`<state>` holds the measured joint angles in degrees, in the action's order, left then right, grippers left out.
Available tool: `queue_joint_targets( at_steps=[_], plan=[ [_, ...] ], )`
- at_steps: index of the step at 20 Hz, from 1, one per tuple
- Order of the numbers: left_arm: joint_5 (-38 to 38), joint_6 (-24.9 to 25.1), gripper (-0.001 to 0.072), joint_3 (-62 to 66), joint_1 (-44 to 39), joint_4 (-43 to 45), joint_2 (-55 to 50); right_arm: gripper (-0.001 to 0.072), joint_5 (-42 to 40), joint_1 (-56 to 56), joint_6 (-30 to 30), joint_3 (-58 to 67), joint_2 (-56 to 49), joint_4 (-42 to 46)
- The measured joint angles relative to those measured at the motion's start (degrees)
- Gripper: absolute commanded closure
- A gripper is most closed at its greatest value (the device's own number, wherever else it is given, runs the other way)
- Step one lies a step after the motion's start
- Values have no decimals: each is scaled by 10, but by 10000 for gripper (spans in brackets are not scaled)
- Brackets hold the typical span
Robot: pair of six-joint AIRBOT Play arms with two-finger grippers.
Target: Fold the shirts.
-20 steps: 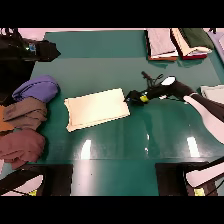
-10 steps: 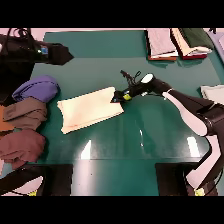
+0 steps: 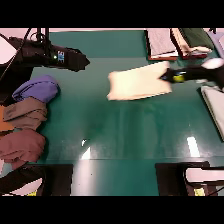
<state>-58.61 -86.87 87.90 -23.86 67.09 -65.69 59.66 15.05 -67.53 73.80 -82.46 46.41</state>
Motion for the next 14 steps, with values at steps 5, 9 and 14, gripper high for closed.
queue_joint_targets(
  at_steps=[5,9,14],
  plan=[
    [24,-10,680,0,-4,-1,0,694,-9,214,0,12,53,14],
    [35,-14,680,0,-4,-1,0,695,-7,298,1,57,44,16],
    [38,-16,680,0,-4,-1,0,695,6,328,2,141,14,17]
  ],
)
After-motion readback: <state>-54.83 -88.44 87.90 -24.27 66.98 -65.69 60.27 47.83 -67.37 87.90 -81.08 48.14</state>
